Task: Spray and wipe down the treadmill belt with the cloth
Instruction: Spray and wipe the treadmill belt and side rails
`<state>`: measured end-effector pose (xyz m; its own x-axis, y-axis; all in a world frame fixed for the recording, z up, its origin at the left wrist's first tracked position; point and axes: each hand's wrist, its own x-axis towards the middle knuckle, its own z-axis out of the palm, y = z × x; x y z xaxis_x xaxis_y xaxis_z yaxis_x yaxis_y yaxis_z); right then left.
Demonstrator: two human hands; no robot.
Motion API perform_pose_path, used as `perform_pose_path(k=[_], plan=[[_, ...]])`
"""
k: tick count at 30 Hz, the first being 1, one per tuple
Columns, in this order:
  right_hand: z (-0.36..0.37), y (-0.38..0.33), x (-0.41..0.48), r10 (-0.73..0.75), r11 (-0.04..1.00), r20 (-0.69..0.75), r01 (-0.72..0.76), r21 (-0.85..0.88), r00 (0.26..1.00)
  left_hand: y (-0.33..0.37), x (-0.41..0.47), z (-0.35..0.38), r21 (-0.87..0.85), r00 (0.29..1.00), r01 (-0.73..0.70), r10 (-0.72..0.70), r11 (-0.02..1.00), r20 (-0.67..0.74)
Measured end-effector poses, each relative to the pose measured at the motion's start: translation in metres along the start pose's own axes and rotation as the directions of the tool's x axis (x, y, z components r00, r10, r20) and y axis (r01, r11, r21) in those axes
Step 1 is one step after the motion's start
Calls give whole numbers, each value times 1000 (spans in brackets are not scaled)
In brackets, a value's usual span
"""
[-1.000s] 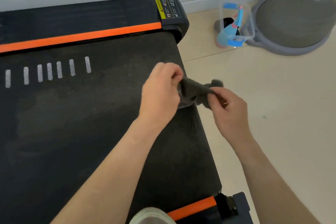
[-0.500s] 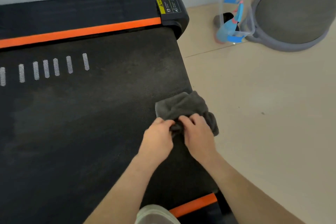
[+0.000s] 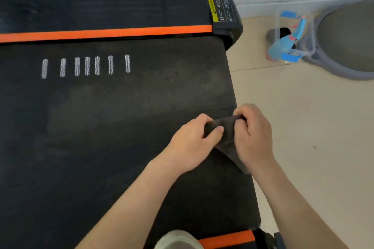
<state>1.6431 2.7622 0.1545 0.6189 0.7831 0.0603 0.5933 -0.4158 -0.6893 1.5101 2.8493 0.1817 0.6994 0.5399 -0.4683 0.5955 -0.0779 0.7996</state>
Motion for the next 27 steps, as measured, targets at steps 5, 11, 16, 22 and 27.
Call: perform_pose_path(k=[5, 11, 16, 22, 27], plan=[[42, -91, 15, -195, 956, 472, 60, 286, 860, -46, -57, -94, 51, 927, 16, 4, 999, -375], [124, -180, 9, -477, 855, 646, 484, 185, 596, -105, -121, -167, -152, 686, 70, -158, 986, -710], [197, -262, -2, -694, 673, 637, 617, 408, 335, -164, -217, -224, -189, 505, 104, -216, 976, -836], [266, -362, -23, -819, 501, 547, 679, 537, 172, -213, -299, -276, 2, 136, 325, -45, 946, -990], [284, -405, -51, -951, 309, 194, 761, 571, 240, -226, -350, -270, 137, -20, 394, 158, 909, -987]])
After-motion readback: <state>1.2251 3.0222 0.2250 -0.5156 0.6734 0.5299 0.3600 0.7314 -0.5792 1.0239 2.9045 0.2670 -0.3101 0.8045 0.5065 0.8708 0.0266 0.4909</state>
